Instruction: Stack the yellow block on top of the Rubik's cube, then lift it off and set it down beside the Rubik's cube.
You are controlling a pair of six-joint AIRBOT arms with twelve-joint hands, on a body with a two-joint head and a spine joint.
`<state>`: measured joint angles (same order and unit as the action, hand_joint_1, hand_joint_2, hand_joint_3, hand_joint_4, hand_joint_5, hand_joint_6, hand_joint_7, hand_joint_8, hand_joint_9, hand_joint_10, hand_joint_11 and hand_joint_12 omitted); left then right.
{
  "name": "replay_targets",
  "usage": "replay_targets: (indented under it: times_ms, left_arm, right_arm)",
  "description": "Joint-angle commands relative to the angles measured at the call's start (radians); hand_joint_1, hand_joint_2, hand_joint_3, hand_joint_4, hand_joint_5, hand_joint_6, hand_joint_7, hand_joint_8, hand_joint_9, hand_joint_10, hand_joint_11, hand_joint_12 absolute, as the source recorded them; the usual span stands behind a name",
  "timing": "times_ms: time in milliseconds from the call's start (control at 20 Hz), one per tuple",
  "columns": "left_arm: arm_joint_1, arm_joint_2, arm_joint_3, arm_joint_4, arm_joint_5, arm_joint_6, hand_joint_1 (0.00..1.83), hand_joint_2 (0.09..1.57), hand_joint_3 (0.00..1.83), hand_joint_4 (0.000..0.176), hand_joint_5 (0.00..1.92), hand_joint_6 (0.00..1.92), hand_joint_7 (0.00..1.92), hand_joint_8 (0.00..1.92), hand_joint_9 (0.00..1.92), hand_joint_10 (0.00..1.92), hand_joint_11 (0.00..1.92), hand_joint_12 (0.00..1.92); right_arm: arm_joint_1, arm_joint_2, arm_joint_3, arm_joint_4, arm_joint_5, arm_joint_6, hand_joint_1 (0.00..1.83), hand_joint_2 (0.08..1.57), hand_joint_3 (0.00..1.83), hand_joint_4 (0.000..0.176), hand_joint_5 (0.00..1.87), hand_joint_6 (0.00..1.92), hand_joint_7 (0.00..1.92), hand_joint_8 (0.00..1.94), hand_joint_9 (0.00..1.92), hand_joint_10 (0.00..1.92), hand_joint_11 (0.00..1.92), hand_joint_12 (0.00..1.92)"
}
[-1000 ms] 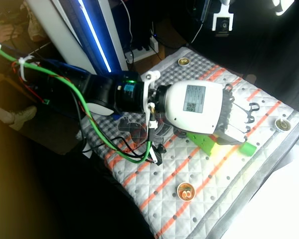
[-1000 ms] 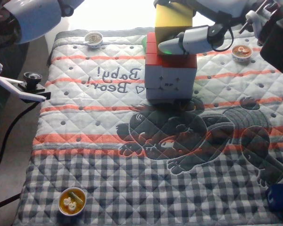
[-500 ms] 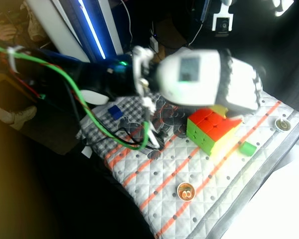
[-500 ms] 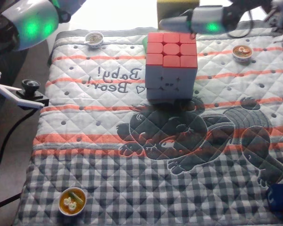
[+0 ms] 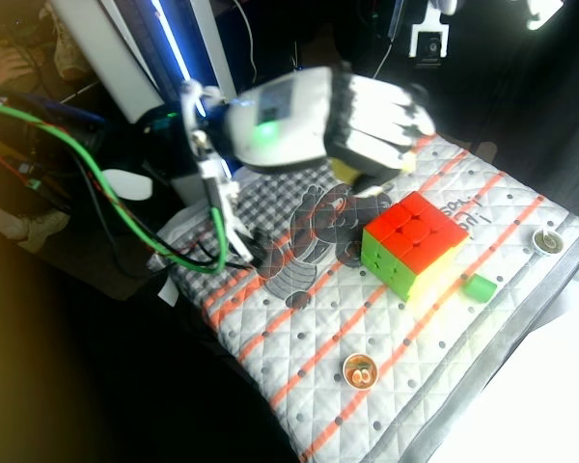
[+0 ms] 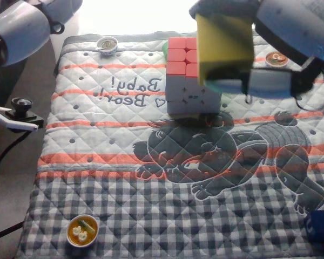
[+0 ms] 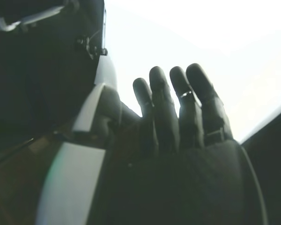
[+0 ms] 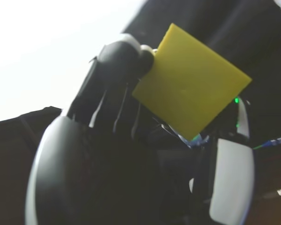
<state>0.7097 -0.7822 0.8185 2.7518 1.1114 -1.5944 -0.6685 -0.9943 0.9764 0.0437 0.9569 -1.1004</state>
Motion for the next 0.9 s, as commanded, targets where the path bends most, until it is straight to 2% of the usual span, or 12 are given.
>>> replay_targets:
  times_ms: [0, 200, 300, 350, 450, 500, 550, 600, 650, 750, 800, 850]
  left_arm:
    - [-0.007, 0.006, -0.003, 0.023, 0.137, -0.005, 0.87, 1.31, 0.00, 0.000, 0.39, 0.72, 0.31, 0.73, 0.11, 1.02, 0.00, 1.65]
    - [0.001, 0.011, -0.007, 0.016, 0.147, -0.005, 0.88, 1.32, 0.00, 0.000, 0.38, 0.70, 0.29, 0.69, 0.08, 1.00, 0.00, 1.64]
    - [0.009, 0.015, -0.011, 0.009, 0.156, -0.005, 0.87, 1.32, 0.00, 0.000, 0.39, 0.71, 0.30, 0.69, 0.09, 1.00, 0.00, 1.61]
    - [0.011, 0.017, -0.013, 0.007, 0.159, -0.005, 0.87, 1.32, 0.00, 0.000, 0.39, 0.71, 0.31, 0.71, 0.09, 1.00, 0.00, 1.62]
    - [0.013, 0.017, -0.014, 0.006, 0.162, -0.005, 0.87, 1.32, 0.00, 0.000, 0.39, 0.73, 0.30, 0.76, 0.08, 1.04, 0.00, 1.66]
    - [0.013, 0.015, -0.014, 0.006, 0.162, -0.005, 0.88, 1.32, 0.00, 0.000, 0.39, 0.75, 0.27, 0.82, 0.06, 1.08, 0.00, 1.67]
    - [0.013, 0.015, -0.015, 0.006, 0.162, -0.005, 0.89, 1.36, 0.00, 0.000, 0.50, 1.46, 0.24, 0.89, 0.04, 1.16, 0.00, 1.73]
    - [0.013, 0.014, -0.015, 0.006, 0.163, -0.005, 0.90, 1.34, 0.00, 0.000, 0.33, 1.11, 0.23, 0.91, 0.03, 1.16, 0.00, 1.72]
    - [0.013, 0.014, -0.015, 0.006, 0.163, -0.005, 0.91, 1.33, 0.00, 0.000, 0.32, 0.95, 0.23, 0.91, 0.03, 1.16, 0.00, 1.72]
    - [0.015, 0.013, -0.016, 0.006, 0.164, -0.005, 0.91, 1.32, 0.00, 0.000, 0.34, 0.88, 0.23, 0.90, 0.04, 1.14, 0.00, 1.70]
    - [0.015, 0.012, -0.016, 0.006, 0.164, -0.005, 0.90, 1.32, 0.00, 0.000, 0.34, 0.87, 0.23, 0.90, 0.04, 1.14, 0.00, 1.72]
    - [0.015, 0.010, -0.016, 0.006, 0.164, -0.005, 0.88, 1.32, 0.00, 0.000, 0.34, 0.87, 0.23, 0.90, 0.05, 1.13, 0.00, 1.72]
  right_arm:
    - [-0.002, 0.006, -0.013, -0.014, 0.148, -0.002, 1.22, 1.19, 0.00, 0.000, 0.89, 1.05, 0.87, 1.36, 0.83, 1.57, 0.78, 1.81]
    - [-0.083, 0.037, -0.064, -0.045, 0.172, -0.002, 1.36, 1.19, 0.00, 0.000, 0.72, 1.30, 0.89, 1.27, 0.81, 1.36, 0.76, 1.63]
    - [-0.140, 0.049, -0.089, -0.059, 0.172, -0.002, 1.37, 1.16, 0.00, 0.000, 0.74, 1.26, 0.94, 1.14, 0.85, 1.33, 0.79, 1.63]
    - [-0.156, 0.050, -0.093, -0.059, 0.172, -0.001, 1.36, 1.18, 0.00, 0.000, 0.70, 1.25, 0.89, 1.21, 0.83, 1.42, 0.86, 1.67]
    - [-0.216, 0.048, -0.088, -0.059, 0.168, 0.038, 1.25, 1.16, 0.00, 0.000, 0.82, 1.13, 1.00, 1.18, 1.01, 1.40, 0.95, 1.67]
    - [-0.237, 0.035, -0.077, -0.060, 0.162, 0.087, 1.35, 1.16, 0.00, 0.000, 0.77, 1.15, 0.92, 1.18, 0.90, 1.40, 0.94, 1.68]
    - [-0.255, 0.022, -0.065, -0.066, 0.156, 0.127, 1.38, 1.14, 0.00, 0.000, 0.85, 0.97, 0.97, 1.10, 0.96, 1.37, 0.97, 1.69]
    - [-0.266, 0.011, -0.058, -0.068, 0.142, 0.141, 1.30, 1.13, 0.00, 0.000, 0.90, 0.98, 1.04, 1.10, 1.05, 1.40, 0.99, 1.68]
    - [-0.272, -0.003, -0.055, -0.068, 0.117, 0.141, 1.27, 1.14, 0.00, 0.000, 0.89, 0.95, 1.00, 1.24, 1.08, 1.54, 1.01, 1.79]
    - [-0.277, -0.032, -0.045, -0.067, 0.078, 0.141, 1.36, 1.15, 0.00, 0.000, 0.84, 1.02, 0.94, 1.19, 0.90, 1.42, 0.77, 1.71]
    - [-0.277, -0.054, -0.036, -0.067, 0.050, 0.141, 1.37, 1.14, 0.00, 0.000, 0.85, 1.10, 0.93, 1.10, 0.90, 1.34, 0.79, 1.62]
    - [-0.277, -0.078, -0.023, -0.067, 0.023, 0.141, 1.37, 1.15, 0.00, 0.000, 0.82, 1.03, 0.90, 1.16, 0.89, 1.42, 0.93, 1.68]
